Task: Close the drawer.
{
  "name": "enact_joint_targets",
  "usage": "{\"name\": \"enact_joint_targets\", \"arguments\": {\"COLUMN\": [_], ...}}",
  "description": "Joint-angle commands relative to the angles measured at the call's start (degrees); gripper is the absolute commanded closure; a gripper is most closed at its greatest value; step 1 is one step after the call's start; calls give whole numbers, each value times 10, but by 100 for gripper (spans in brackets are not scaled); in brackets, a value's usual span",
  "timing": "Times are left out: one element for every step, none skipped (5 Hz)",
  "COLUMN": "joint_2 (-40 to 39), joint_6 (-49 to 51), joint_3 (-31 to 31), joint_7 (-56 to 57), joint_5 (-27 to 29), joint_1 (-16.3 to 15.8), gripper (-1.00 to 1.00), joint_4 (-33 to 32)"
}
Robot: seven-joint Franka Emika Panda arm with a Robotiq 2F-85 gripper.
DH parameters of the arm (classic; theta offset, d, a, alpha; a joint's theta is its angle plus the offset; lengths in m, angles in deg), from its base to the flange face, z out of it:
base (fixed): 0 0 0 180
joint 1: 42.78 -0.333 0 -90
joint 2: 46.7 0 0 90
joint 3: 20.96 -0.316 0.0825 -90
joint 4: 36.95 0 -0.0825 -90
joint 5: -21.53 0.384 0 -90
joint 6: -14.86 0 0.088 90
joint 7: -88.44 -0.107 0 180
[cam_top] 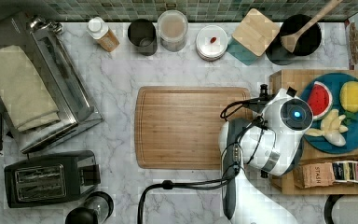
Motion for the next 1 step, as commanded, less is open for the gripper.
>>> {"name": "enact_joint_targets", "arguments": {"joint_2": [19], "joint_6": [-17], "joint_3": [62], "joint_7": [51], "joint_5": [2], "joint_1": [73], "gripper": [100], "joint_4": [83]}}
